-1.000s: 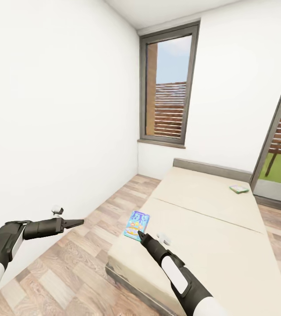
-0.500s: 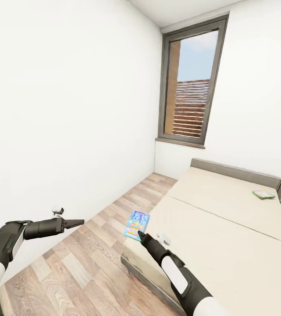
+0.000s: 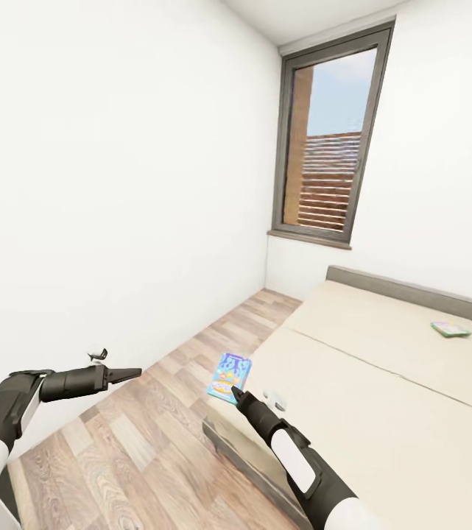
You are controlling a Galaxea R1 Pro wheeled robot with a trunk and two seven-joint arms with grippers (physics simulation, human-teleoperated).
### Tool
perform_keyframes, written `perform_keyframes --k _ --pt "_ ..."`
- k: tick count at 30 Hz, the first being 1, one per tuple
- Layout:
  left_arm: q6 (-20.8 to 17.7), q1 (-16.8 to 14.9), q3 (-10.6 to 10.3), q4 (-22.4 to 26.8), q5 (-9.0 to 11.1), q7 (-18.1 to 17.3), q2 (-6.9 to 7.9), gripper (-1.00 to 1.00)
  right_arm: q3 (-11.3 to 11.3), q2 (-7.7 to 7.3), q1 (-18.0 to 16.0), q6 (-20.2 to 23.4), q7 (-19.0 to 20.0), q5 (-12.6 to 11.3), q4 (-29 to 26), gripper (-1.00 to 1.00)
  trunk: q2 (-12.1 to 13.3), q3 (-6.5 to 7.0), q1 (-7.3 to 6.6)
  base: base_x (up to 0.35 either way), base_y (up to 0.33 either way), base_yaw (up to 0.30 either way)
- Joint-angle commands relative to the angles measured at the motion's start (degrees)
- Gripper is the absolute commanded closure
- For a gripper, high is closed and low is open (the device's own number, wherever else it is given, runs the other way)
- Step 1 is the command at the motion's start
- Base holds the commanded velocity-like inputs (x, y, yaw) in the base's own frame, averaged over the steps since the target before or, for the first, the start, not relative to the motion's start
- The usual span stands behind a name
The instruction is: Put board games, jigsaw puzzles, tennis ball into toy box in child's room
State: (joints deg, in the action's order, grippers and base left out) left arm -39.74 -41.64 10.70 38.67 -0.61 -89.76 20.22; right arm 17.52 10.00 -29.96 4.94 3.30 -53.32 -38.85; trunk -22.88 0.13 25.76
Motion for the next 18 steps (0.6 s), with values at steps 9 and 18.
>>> perform_keyframes --k 9,18 --pt "-0.6 0.0 0.0 0.0 -0.1 -0.2 0.00 -1.00 0.0 0.00 0.0 0.2 0.1 -0.4 0.0 1.00 0.0 -0.02 0.02 -0.003 -0.081 0.262" --pt "-0.6 0.0 0.0 0.0 -0.1 -0.2 0.00 -1.00 0.0 0.00 0.0 0.2 0.1 -0.4 0.0 1.00 0.0 -0.02 0.02 0.000 -0.002 0.292"
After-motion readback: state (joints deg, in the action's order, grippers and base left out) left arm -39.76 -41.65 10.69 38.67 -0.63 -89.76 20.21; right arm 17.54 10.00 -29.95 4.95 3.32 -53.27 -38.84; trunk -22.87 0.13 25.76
